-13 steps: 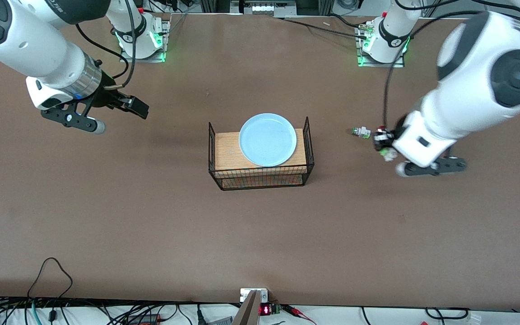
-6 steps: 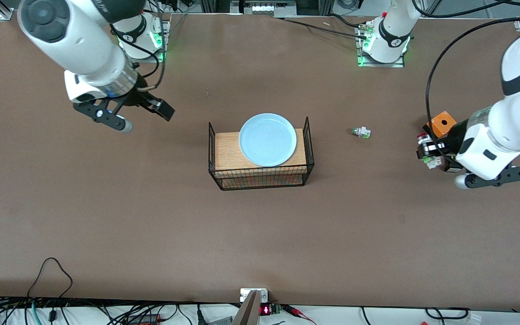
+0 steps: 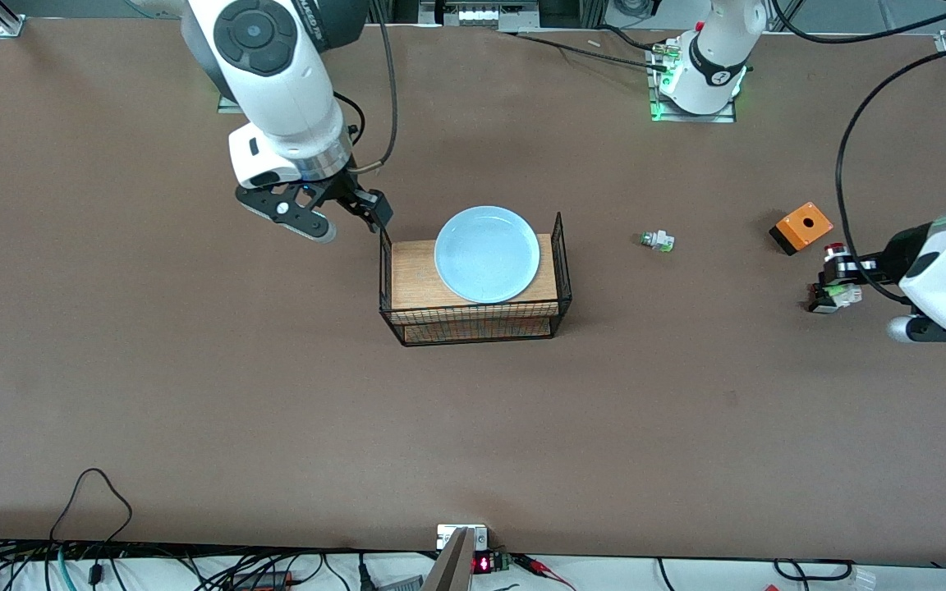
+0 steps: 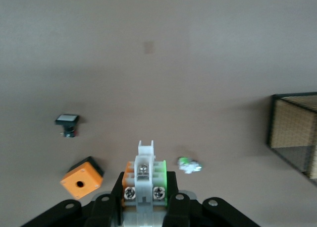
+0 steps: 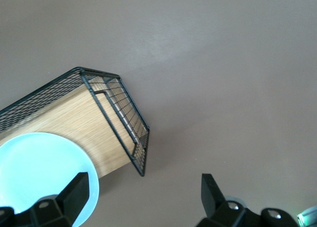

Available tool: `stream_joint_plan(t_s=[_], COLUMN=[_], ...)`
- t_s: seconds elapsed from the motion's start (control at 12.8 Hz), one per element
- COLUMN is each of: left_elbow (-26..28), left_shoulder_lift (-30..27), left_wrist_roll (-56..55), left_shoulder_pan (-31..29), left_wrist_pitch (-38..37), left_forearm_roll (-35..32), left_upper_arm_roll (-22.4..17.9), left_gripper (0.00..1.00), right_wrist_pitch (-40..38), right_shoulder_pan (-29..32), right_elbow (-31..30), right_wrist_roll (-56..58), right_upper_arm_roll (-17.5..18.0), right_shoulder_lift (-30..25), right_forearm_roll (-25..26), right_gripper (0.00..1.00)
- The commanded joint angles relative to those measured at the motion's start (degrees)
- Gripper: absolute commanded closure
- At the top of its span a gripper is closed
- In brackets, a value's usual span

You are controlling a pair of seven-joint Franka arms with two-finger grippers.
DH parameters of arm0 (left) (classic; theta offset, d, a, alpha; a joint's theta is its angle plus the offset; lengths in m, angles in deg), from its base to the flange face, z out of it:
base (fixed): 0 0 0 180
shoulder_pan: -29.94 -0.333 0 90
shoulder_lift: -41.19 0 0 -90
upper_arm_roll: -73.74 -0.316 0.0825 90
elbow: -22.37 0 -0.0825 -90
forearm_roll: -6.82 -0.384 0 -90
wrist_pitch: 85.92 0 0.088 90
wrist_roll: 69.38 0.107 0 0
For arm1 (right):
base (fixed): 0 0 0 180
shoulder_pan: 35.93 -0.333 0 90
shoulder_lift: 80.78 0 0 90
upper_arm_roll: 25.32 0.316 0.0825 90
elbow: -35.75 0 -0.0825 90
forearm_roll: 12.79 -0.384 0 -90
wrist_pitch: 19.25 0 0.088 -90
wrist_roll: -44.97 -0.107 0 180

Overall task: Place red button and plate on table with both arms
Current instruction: 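Carry the button toward the orange box while the right gripper reaches the plate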

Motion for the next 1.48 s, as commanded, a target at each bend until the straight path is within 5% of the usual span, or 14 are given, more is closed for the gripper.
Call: stream_joint_plan(t_s=[0.0, 0.39, 0.78, 1.17, 1.41], left_elbow=[8.7, 31.4, 37.5, 48.1, 51.4], left_shoulder_lift=[-2.7, -8.4, -3.3, -1.3, -1.1], left_wrist_roll=[2.1, 3.0, 5.7, 8.0, 8.4], left_shoulder_pan=[-0.3, -1.9, -4.4, -5.3, -5.6], left_wrist_pitch=[3.1, 22.0, 28.1, 44.2, 49.0], left_forearm_roll=[-1.0, -1.6, -1.6, -1.5, -1.5], left_upper_arm_roll=[-0.8, -0.8, -0.8, -0.8, -0.8], left_gripper=[1.0, 1.0, 1.0, 1.0, 1.0], right_wrist_pitch=[-0.4, 1.5, 3.5, 3.7, 3.8], right_shoulder_pan=[-1.4, -3.3, -4.7, -8.4, -10.8], right_elbow=[2.5, 3.2, 4.2, 4.2, 4.3], right_wrist_roll=[-0.6, -0.9, -0.8, -8.5, -13.6], right_upper_arm_roll=[-0.5, -0.5, -0.5, -0.7, -0.6], right_shoulder_lift=[2.2, 5.8, 8.4, 10.3, 12.5], right_forearm_roll=[0.4, 0.5, 0.5, 1.9, 7.7], right_gripper=[0.0, 0.0, 0.0, 0.0, 0.0])
